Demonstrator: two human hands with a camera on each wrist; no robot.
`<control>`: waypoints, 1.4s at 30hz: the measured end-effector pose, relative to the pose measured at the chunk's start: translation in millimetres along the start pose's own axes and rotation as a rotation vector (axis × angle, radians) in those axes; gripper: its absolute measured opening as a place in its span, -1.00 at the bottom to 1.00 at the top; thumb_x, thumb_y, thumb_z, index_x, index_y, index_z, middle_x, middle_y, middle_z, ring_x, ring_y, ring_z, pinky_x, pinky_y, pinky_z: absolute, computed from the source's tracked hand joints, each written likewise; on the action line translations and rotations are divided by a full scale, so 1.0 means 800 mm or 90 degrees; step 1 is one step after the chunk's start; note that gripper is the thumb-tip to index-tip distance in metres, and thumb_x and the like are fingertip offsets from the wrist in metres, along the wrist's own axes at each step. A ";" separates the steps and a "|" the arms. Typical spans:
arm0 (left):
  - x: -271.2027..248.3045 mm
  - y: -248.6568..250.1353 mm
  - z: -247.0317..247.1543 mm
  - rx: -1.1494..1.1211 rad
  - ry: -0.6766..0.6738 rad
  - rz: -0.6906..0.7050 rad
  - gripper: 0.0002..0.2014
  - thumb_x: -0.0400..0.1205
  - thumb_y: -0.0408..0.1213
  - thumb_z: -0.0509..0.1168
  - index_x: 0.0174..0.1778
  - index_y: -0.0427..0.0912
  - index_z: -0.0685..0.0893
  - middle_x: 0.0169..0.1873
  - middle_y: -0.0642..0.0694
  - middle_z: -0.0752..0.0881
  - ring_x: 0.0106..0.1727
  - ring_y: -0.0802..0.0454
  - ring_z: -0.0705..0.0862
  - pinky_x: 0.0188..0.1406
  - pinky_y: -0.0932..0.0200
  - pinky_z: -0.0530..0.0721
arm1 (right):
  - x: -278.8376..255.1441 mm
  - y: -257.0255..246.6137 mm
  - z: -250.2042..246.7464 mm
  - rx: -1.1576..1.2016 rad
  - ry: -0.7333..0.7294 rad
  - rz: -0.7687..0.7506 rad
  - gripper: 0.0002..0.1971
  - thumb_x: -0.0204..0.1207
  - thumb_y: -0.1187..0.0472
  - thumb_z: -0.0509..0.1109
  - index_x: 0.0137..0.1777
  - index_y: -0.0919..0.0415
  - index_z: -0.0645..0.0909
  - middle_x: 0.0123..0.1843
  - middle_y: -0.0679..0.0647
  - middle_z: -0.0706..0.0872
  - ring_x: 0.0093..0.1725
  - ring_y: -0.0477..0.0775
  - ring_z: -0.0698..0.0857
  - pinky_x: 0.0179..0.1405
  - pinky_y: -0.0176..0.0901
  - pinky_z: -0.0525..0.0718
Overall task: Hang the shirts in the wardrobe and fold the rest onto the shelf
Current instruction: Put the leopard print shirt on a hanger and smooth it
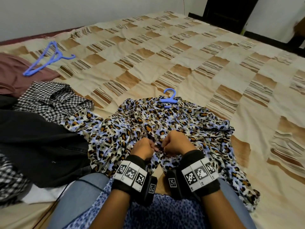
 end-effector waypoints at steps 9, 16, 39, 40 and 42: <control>0.007 0.001 0.004 -0.006 0.082 0.040 -0.88 0.65 -0.35 0.24 0.02 -0.06 0.60 0.14 -0.09 0.66 0.13 -0.03 0.62 0.19 0.07 0.58 | 0.026 0.001 -0.009 -0.070 0.141 0.015 -0.81 0.52 0.43 0.33 0.10 0.33 0.65 0.11 0.20 0.70 0.20 0.17 0.64 0.27 -0.02 0.61; 0.015 0.007 0.009 0.074 0.102 0.059 -0.83 0.60 -0.19 0.30 0.09 -0.06 0.64 0.07 -0.09 0.67 0.12 -0.09 0.62 0.09 0.07 0.59 | 0.051 -0.014 0.009 -0.251 0.023 0.012 -0.63 0.45 0.26 0.49 0.23 0.35 0.58 0.30 0.24 0.61 0.32 0.22 0.58 0.32 0.01 0.58; -0.038 0.020 -0.034 -0.214 0.138 0.190 -0.82 0.48 -0.28 0.49 -0.39 -0.03 0.64 -0.43 0.12 0.63 -0.37 0.21 0.60 -0.20 0.34 0.59 | -0.043 -0.023 -0.090 0.048 0.117 -0.133 -0.79 0.57 0.28 0.37 -0.31 0.19 0.68 -0.39 -0.07 0.58 -0.41 -0.21 0.50 -0.40 -0.43 0.46; -0.048 0.020 -0.043 -0.271 0.138 0.197 -0.82 0.46 -0.30 0.51 -0.41 -0.04 0.66 -0.42 0.10 0.67 -0.36 0.21 0.61 -0.17 0.31 0.60 | -0.048 -0.026 -0.090 0.067 0.100 -0.140 -0.75 0.57 0.31 0.35 -0.35 0.15 0.63 -0.39 -0.05 0.57 -0.41 -0.20 0.50 -0.41 -0.44 0.48; -0.067 0.016 -0.052 -0.373 0.132 0.185 -0.85 0.45 -0.33 0.51 -0.39 -0.10 0.69 -0.29 0.02 0.74 -0.27 0.14 0.67 -0.18 0.22 0.68 | -0.058 -0.033 -0.085 0.122 0.068 -0.160 -0.72 0.55 0.38 0.36 -0.38 0.13 0.56 -0.35 -0.05 0.58 -0.40 -0.17 0.54 -0.49 -0.48 0.52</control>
Point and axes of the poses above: each hand's wrist, its own x-axis towards the middle knuckle, its own z-axis out of the palm, y = z × x, the point moved 4 cm from there along x, towards the middle knuckle
